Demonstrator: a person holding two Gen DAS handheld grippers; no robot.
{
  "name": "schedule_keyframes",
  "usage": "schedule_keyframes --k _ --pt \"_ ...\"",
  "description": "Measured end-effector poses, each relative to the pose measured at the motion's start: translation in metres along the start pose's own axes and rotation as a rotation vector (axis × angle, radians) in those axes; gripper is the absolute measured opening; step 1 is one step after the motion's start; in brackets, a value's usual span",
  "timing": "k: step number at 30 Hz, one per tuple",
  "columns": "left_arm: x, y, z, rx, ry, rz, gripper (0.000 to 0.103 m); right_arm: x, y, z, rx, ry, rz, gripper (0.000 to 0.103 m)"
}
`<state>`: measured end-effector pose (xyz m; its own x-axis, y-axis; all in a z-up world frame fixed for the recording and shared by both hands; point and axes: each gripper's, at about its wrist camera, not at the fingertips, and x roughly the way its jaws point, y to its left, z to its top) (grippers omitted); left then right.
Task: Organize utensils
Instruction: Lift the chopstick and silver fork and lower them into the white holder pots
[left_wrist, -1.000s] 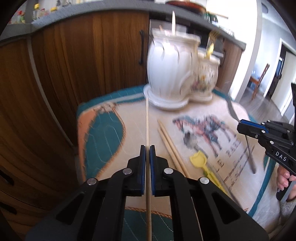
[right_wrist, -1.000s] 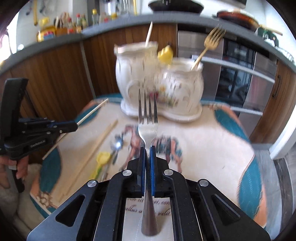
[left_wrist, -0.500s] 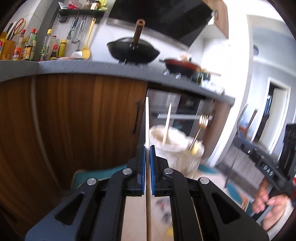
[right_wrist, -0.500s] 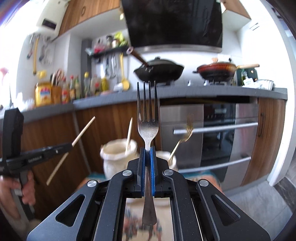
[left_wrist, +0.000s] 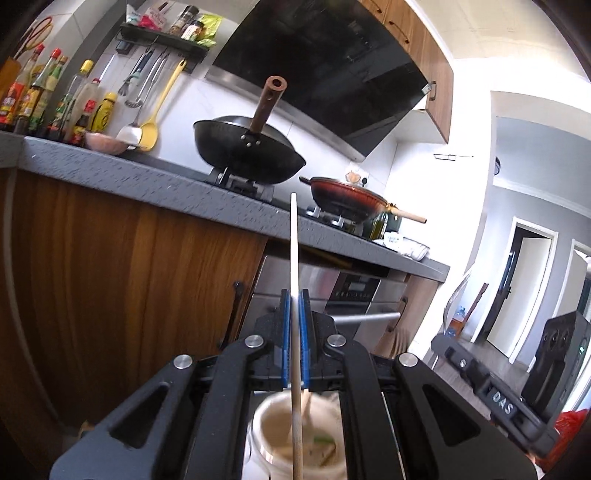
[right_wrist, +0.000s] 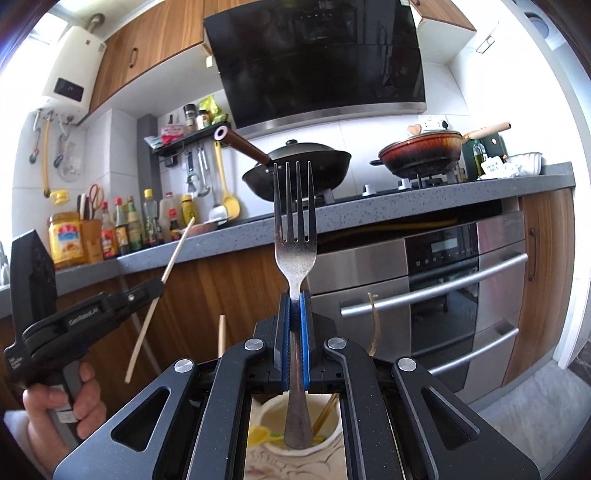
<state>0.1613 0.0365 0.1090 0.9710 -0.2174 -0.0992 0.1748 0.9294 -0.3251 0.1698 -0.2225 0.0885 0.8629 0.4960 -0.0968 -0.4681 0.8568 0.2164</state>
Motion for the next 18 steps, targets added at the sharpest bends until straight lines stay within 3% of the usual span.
schedule_keyframes --k 7,18 --pt "0.036 0.003 -0.012 0.050 0.003 0.016 0.004 0.014 -0.011 -0.020 0.024 0.029 0.003 0.006" --pt "0.031 0.008 -0.035 0.078 0.034 -0.026 0.004 0.023 -0.014 -0.033 0.051 0.073 0.020 0.006"
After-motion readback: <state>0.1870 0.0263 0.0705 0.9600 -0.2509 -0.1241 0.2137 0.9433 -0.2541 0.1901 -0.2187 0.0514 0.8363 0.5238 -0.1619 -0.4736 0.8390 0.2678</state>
